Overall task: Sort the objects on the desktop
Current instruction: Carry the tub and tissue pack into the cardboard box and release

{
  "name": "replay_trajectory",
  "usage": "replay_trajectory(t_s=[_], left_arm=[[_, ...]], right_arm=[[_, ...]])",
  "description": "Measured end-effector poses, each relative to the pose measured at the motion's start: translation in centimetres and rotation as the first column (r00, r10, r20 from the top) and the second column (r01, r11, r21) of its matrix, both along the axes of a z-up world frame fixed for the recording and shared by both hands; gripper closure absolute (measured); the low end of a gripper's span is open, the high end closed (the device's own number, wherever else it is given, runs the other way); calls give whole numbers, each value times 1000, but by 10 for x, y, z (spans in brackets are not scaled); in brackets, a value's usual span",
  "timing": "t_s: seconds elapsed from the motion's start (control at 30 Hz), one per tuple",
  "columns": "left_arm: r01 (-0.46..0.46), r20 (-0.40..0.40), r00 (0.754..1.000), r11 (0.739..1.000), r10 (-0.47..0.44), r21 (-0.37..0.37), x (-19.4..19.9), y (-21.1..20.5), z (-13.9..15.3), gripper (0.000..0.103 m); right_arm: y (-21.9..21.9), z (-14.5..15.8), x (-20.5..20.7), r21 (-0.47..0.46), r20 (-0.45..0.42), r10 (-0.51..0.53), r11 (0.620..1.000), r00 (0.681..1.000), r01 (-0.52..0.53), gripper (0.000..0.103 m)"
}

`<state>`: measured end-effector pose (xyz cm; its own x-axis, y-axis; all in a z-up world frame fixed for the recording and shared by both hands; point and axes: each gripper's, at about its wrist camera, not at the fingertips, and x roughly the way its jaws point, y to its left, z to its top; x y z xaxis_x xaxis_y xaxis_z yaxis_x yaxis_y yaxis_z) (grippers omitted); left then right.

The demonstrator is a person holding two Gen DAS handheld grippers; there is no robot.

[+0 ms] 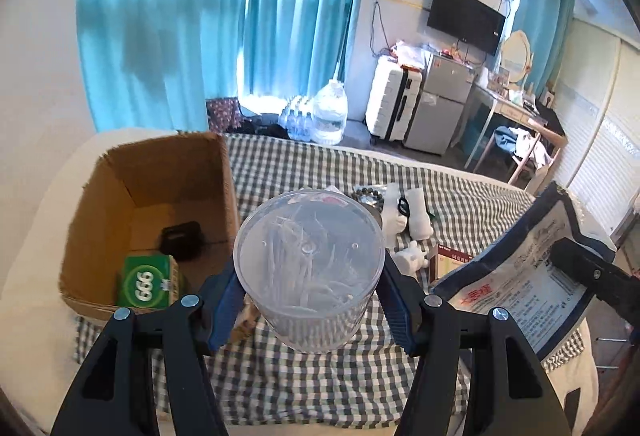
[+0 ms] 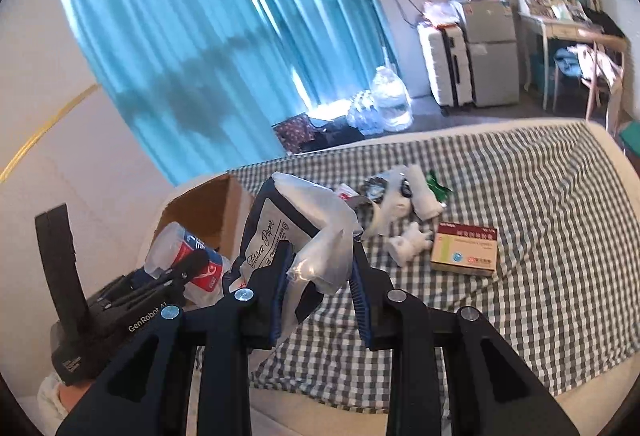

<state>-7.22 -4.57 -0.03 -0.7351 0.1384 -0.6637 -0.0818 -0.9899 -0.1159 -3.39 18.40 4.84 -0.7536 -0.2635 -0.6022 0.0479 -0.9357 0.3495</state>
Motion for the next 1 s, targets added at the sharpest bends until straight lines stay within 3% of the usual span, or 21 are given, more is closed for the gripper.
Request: replay_trajectory(t_s=[0.3, 0.63, 1.0], left_arm=[[-30, -44, 999, 1000, 30, -2, 3, -39, 21, 40], [-103, -29, 994, 994, 103, -24, -21, -105, 28, 40], [-204, 23, 978, 977, 206, -65, -71, -177, -3, 40]], right_arm=[[-55, 13, -8, 41, -27, 102, 994, 994, -101, 75], [-116, 21, -49, 35, -29, 192, 981, 981, -191, 75], [-183, 10, -120, 95, -11, 278, 957, 961, -275, 75]])
